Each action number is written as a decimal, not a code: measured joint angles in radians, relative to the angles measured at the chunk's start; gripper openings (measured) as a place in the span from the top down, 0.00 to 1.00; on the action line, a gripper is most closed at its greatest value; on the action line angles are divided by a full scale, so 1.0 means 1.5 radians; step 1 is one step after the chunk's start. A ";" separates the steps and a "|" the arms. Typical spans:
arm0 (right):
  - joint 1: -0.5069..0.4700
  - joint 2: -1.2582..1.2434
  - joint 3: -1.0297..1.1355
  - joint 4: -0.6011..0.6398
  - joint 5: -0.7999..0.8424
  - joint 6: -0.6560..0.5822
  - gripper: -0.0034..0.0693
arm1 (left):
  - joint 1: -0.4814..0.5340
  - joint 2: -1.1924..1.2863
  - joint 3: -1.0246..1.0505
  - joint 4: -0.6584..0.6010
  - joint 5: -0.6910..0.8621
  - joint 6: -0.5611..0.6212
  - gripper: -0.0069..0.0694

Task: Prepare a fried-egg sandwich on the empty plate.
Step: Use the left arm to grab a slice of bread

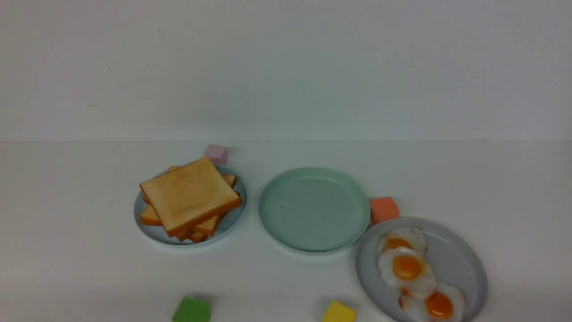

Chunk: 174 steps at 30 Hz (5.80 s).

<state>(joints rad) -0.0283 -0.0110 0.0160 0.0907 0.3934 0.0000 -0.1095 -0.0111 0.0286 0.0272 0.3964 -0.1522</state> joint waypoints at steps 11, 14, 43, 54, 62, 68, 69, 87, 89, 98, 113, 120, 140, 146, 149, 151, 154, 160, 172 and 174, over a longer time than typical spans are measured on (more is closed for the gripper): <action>0.006 0.000 0.000 -0.032 -0.001 0.000 0.62 | 0.000 0.000 0.000 0.000 0.000 0.000 0.60; 0.006 0.000 0.000 -0.060 -0.001 0.000 0.62 | 0.000 0.000 0.000 0.000 0.000 0.000 0.60; 0.006 0.000 0.007 0.141 -0.329 0.000 0.62 | 0.000 0.000 0.001 -0.013 -0.212 -0.116 0.60; 0.006 0.000 -0.067 0.218 -0.390 0.109 0.62 | 0.000 0.000 -0.023 -0.122 -0.472 -0.215 0.60; 0.006 0.143 -0.393 0.196 -0.207 0.106 0.62 | 0.000 0.174 -0.321 -0.156 -0.389 -0.220 0.60; 0.006 0.334 -0.539 0.104 -0.008 0.034 0.62 | 0.000 0.372 -0.526 -0.147 -0.106 -0.220 0.60; 0.006 0.375 -0.544 0.091 0.011 0.021 0.62 | 0.000 0.413 -0.545 -0.136 -0.055 -0.219 0.60; 0.121 0.684 -0.539 0.259 0.261 -0.095 0.62 | 0.000 0.840 -0.570 -0.204 0.122 -0.242 0.60; 0.121 0.686 -0.539 0.260 0.267 -0.100 0.62 | 0.000 0.876 -0.583 -0.226 0.122 -0.237 0.59; 0.121 0.686 -0.539 0.274 0.274 -0.103 0.62 | 0.000 1.034 -0.686 -0.289 0.123 -0.173 0.41; 0.121 0.686 -0.539 0.285 0.282 -0.104 0.62 | 0.000 1.173 -0.712 -0.325 0.086 -0.160 0.34; 0.121 0.686 -0.539 0.290 0.287 -0.104 0.62 | -0.001 1.167 -0.735 -0.324 0.093 -0.160 0.34; 0.124 0.686 -0.539 0.290 0.295 -0.104 0.62 | -0.001 1.180 -0.745 -0.335 0.039 -0.154 0.36; 0.125 0.686 -0.539 0.290 0.295 -0.104 0.62 | -0.001 1.184 -0.745 -0.336 0.027 -0.147 0.49; 0.125 0.686 -0.539 0.291 0.295 -0.104 0.62 | -0.001 1.188 -0.745 -0.336 0.027 -0.144 0.58; 0.125 0.686 -0.539 0.292 0.296 -0.104 0.62 | -0.001 1.192 -0.745 -0.333 0.027 -0.137 0.68; 0.125 0.686 -0.539 0.292 0.297 -0.104 0.62 | -0.001 1.196 -0.747 -0.326 0.027 -0.134 0.81; 0.125 0.686 -0.539 0.292 0.297 -0.104 0.62 | -0.001 1.198 -0.750 -0.320 0.027 -0.116 0.88; 0.125 0.686 -0.540 0.292 0.297 -0.104 0.62 | -0.001 1.138 -0.749 -0.320 0.062 0.036 0.88; 0.125 0.686 -0.540 0.292 0.297 -0.104 0.62 | -0.001 1.123 -0.749 -0.341 0.065 0.081 0.88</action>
<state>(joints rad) 0.1592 1.0185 -0.7940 0.5292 0.8384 -0.1562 -0.1106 1.6727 -1.0947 -0.4846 0.4939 -0.0306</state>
